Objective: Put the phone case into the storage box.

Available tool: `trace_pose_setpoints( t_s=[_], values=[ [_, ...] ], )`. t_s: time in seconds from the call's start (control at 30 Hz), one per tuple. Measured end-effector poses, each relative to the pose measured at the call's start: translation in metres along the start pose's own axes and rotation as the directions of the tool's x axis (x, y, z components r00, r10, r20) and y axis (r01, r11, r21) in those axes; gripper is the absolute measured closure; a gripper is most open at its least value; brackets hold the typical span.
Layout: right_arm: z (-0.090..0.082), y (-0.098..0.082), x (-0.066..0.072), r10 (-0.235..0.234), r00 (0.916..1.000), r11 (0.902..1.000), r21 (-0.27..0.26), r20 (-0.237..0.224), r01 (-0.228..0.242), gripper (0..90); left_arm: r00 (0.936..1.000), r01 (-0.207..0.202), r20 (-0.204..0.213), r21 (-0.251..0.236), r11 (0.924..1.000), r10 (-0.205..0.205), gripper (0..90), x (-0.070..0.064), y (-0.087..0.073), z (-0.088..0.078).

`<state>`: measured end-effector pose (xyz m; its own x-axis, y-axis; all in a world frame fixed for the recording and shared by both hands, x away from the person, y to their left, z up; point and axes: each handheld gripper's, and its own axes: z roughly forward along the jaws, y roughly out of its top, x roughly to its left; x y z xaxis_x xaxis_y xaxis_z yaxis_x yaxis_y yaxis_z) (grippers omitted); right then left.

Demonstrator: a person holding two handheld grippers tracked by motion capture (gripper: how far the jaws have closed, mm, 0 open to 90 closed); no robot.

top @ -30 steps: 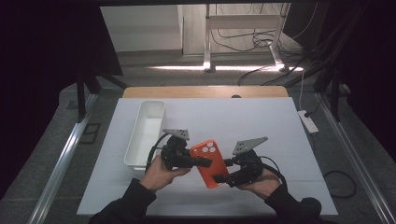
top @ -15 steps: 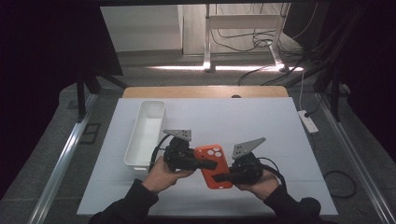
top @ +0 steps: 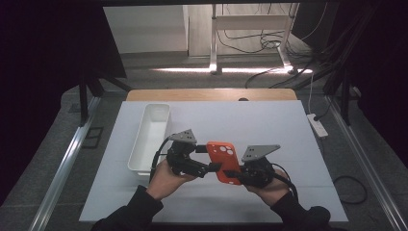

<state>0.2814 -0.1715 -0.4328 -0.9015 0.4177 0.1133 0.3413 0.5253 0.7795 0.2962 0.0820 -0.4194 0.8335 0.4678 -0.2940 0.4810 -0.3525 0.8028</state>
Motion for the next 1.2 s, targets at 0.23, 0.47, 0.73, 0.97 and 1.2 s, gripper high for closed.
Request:
trace_pose_setpoints(
  t_s=[0.23,0.47,0.73,0.97,1.2],
  values=[
    [0.002,-0.002,0.000,0.016,0.9981,0.9999,0.001,0.059,-0.016,85.8,0.9949,-0.004,-0.101,0.013,0.9999,0.005,13.9,0.002,-0.002,-0.002],
    [0.005,-0.002,0.002,0.011,0.9962,0.9999,0.009,0.086,-0.012,85.8,0.9958,0.001,-0.091,0.031,0.9995,0.001,39.0,0.001,-0.003,-0.005],
    [0.006,-0.002,0.003,0.014,0.9956,0.9998,0.014,0.093,-0.016,85.8,0.9977,0.036,-0.058,0.008,0.9993,-0.036,63.7,0.001,-0.001,-0.009],
    [0.009,-0.002,0.004,0.008,0.9946,0.9995,0.028,0.103,-0.011,85.8,0.9969,0.049,-0.064,0.038,0.9981,-0.046,84.7,-0.002,0.000,-0.008],
    [0.011,-0.003,0.005,0.003,0.9935,0.9991,0.040,0.114,-0.008,85.6,0.9914,0.112,-0.073,0.035,0.9931,-0.109,89.5,-0.002,-0.001,-0.008]
  ],
)
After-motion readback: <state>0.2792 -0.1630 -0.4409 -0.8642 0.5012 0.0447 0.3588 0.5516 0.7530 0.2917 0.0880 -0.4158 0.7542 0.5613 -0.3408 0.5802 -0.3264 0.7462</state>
